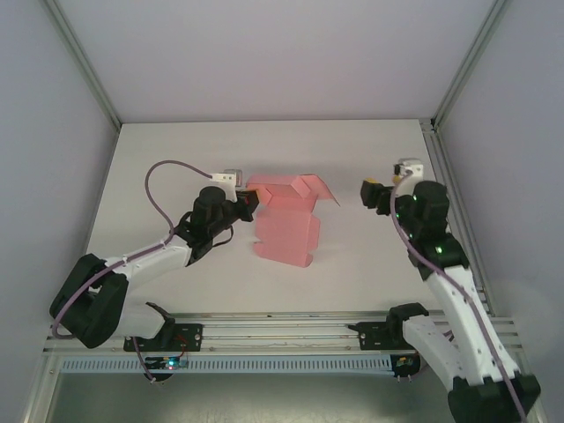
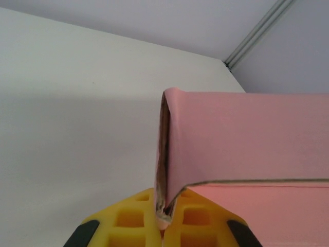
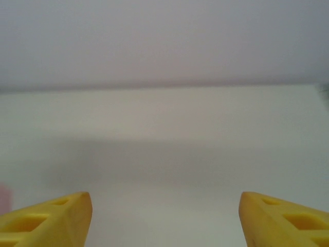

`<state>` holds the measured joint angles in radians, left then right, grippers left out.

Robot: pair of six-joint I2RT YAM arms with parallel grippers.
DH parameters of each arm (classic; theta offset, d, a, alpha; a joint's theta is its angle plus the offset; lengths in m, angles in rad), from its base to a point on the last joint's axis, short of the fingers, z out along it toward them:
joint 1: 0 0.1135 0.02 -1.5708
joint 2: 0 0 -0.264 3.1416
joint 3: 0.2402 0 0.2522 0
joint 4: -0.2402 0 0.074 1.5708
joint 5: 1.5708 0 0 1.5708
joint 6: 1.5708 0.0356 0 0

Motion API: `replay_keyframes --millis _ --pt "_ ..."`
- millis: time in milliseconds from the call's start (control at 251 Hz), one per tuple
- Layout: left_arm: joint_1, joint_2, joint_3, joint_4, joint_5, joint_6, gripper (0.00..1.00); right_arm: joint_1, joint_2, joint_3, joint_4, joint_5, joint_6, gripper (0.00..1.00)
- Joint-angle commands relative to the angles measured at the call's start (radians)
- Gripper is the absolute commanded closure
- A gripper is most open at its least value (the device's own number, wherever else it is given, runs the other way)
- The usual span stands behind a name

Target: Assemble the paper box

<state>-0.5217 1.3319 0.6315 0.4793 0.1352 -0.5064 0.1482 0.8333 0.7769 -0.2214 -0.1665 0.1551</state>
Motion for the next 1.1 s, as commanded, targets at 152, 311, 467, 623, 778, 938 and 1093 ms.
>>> replay_keyframes --millis 152,311,467,623,778,938,1093 --pt "0.008 -0.041 0.009 -0.005 -0.051 -0.008 1.00 0.109 0.254 0.099 -0.030 -0.532 -0.090 0.37" --pt "0.009 -0.013 0.039 -0.039 -0.087 -0.029 1.00 0.210 0.269 0.098 0.036 -0.519 -0.080 0.37" --pt "0.008 0.020 0.044 -0.005 -0.054 -0.047 1.00 0.249 0.295 0.099 0.063 -0.490 -0.068 0.37" --pt "0.009 0.031 0.057 -0.002 -0.010 -0.050 1.00 0.295 0.323 0.108 0.065 -0.356 -0.106 0.44" --pt "0.008 0.030 0.062 -0.010 0.015 -0.044 1.00 0.370 0.334 0.126 0.064 -0.095 -0.161 0.51" --pt "0.003 0.053 0.088 -0.046 0.004 -0.064 1.00 0.481 0.353 0.115 0.145 0.277 -0.190 0.52" --pt "-0.034 0.088 0.159 -0.151 -0.060 -0.075 1.00 0.592 0.414 0.091 0.309 0.629 -0.215 0.58"
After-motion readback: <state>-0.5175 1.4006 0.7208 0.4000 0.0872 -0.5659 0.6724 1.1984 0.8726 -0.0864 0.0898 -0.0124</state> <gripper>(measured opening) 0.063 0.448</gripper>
